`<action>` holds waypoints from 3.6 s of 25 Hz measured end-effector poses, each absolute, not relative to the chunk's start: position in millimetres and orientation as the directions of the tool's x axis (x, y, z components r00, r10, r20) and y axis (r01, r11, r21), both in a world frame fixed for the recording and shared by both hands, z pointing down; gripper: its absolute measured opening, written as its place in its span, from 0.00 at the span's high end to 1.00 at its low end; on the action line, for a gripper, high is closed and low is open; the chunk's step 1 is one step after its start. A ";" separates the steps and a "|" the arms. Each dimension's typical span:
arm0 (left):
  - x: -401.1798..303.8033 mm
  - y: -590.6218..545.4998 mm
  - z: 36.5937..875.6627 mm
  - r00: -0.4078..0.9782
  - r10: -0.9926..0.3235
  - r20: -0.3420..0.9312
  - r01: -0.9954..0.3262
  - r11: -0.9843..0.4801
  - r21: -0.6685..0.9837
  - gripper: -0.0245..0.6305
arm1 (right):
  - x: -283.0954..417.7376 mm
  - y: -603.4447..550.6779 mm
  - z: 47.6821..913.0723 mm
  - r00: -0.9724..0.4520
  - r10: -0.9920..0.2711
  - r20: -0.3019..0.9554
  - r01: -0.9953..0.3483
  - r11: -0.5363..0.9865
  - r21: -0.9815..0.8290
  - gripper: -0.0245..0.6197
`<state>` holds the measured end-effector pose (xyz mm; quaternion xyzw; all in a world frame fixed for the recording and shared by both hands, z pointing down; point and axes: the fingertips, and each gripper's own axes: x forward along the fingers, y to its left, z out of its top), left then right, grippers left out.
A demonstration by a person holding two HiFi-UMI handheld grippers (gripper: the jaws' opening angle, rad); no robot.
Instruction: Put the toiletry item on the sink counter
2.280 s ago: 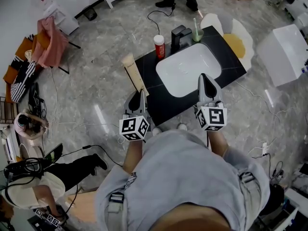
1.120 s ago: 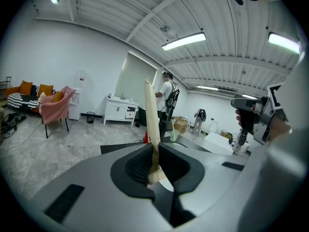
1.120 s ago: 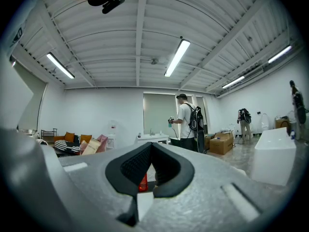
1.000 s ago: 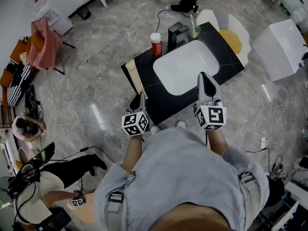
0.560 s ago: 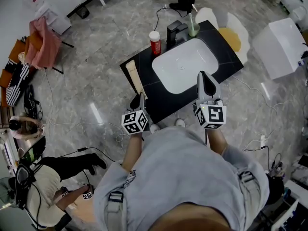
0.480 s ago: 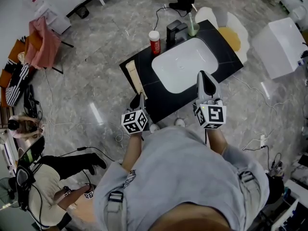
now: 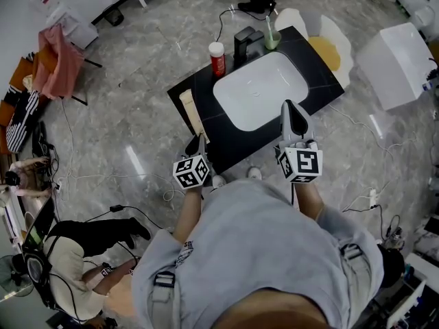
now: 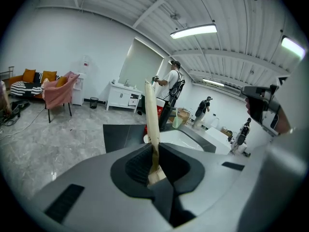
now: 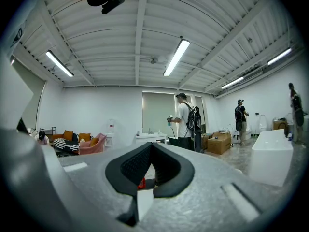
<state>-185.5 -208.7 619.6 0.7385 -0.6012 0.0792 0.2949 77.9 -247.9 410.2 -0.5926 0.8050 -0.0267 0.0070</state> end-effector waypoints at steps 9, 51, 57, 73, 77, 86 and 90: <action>-183.0 -204.5 639.7 0.268 -0.818 0.509 -0.931 -0.084 0.355 0.91 | 83.4 -246.4 412.8 -0.286 -0.958 0.025 -0.957 0.284 -0.053 0.95; -176.9 -189.3 715.9 0.328 -0.715 0.617 -0.859 0.045 0.509 0.91 | 99.9 -242.8 415.8 -0.246 -0.968 0.044 -0.969 0.243 -0.052 0.95; -172.5 -189.1 727.9 0.357 -0.698 0.621 -0.827 0.073 0.558 0.91 | 104.6 -241.6 414.5 -0.229 -0.972 0.044 -0.972 0.227 -0.053 0.95; -156.4 -190.1 751.0 0.434 -0.648 0.626 -0.749 0.126 0.650 0.91 | 118.3 -239.9 413.5 -0.196 -0.980 0.043 -0.980 0.194 -0.053 0.95; -153.5 -191.7 754.8 0.453 -0.640 0.621 -0.726 0.140 0.674 0.90 | 119.6 -241.7 413.9 -0.197 -0.979 0.047 -0.979 0.194 -0.056 0.95; -155.1 -196.2 759.1 0.461 -0.635 0.619 -0.709 0.155 0.687 0.90 | 120.2 -241.7 413.9 -0.197 -0.979 0.050 -0.980 0.195 -0.045 0.95; -153.0 -199.7 756.8 0.485 -0.636 0.601 -0.681 0.157 0.715 0.90 | 119.3 -242.4 413.3 -0.199 -0.979 0.051 -0.979 0.197 -0.043 0.95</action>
